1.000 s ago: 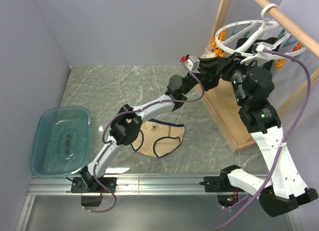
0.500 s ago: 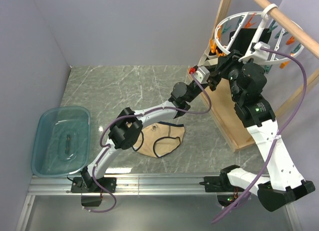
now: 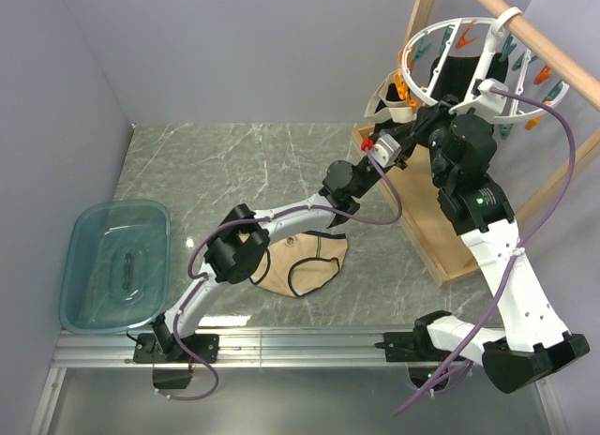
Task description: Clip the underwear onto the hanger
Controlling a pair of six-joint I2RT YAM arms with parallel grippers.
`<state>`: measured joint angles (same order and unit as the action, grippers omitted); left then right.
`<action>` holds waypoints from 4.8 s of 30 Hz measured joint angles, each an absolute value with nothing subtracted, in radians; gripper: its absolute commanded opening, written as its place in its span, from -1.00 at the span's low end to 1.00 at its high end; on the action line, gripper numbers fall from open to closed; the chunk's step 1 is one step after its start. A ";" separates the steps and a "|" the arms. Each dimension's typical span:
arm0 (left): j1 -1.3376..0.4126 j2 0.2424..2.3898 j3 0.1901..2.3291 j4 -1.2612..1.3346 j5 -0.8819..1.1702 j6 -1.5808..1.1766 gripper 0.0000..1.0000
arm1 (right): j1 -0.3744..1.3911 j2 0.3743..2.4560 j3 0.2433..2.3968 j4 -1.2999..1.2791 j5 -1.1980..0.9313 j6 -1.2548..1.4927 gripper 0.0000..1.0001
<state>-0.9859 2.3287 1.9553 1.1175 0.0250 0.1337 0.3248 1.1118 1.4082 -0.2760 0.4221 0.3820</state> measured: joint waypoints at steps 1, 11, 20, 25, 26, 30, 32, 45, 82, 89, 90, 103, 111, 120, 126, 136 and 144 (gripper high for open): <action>-0.988 2.327 1.951 1.120 0.024 0.138 -0.99 | 0.322 1.113 1.408 -0.276 0.421 0.384 -0.59; -0.992 2.319 1.936 1.149 0.018 0.145 -0.87 | 0.274 1.115 1.408 -0.276 0.370 0.382 -1.00; -0.992 2.318 1.934 1.158 0.010 0.136 -0.63 | 0.209 1.107 1.400 -0.271 0.236 0.382 -1.00; -0.994 2.318 1.934 1.159 0.010 0.133 -0.79 | 0.163 1.101 1.398 -0.271 0.146 0.414 -0.80; -0.994 2.318 1.934 1.159 0.010 0.133 -0.80 | 0.151 1.101 1.398 -0.273 0.123 0.424 -0.80; -0.994 2.318 1.934 1.151 0.010 0.133 -0.84 | 0.099 1.100 1.398 -0.284 0.031 0.464 -0.85; -0.994 2.318 1.934 1.150 0.010 0.133 -0.85 | 0.079 1.100 1.398 -0.287 -0.002 0.477 -0.96; -0.993 2.317 1.917 1.169 0.015 0.108 0.04 | 0.019 1.100 1.398 -0.286 -0.104 0.465 -1.00; -0.956 2.402 2.127 1.029 0.110 -0.151 0.34 | -0.066 1.073 1.374 -0.244 -0.244 0.420 -1.00; -0.952 2.415 2.142 1.031 0.139 -0.191 0.15 | -0.076 1.073 1.374 -0.248 -0.263 0.421 -1.00; -0.952 2.423 2.151 1.029 0.147 -0.199 0.14 | -0.078 1.073 1.374 -0.248 -0.267 0.421 -1.00; -0.955 2.487 2.210 1.009 0.194 -0.233 0.06 | -0.087 1.073 1.374 -0.248 -0.320 0.427 -1.00; -0.956 2.487 2.224 1.024 0.195 -0.234 -0.26 | -0.099 1.068 1.374 -0.259 -0.327 0.425 -0.66; -0.962 2.486 2.204 1.038 0.213 -0.215 -0.95 | -0.100 1.068 1.422 -0.368 -0.327 0.351 0.26; -0.967 2.481 2.171 1.056 0.211 -0.184 -0.99 | -0.104 1.069 1.473 -0.420 -0.298 0.274 0.50; -0.968 2.449 2.133 1.049 0.213 -0.170 -0.99 | -0.104 1.055 1.474 -0.495 -0.249 0.199 0.64; -0.970 2.422 2.127 1.050 0.230 -0.170 -0.99 | -0.104 1.054 1.468 -0.536 -0.256 0.166 0.51</action>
<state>-0.9695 2.4222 2.1273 1.0500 0.2298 -0.1696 -0.1040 1.0542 1.4685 -0.5358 -0.2558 0.1661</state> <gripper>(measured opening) 0.224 0.777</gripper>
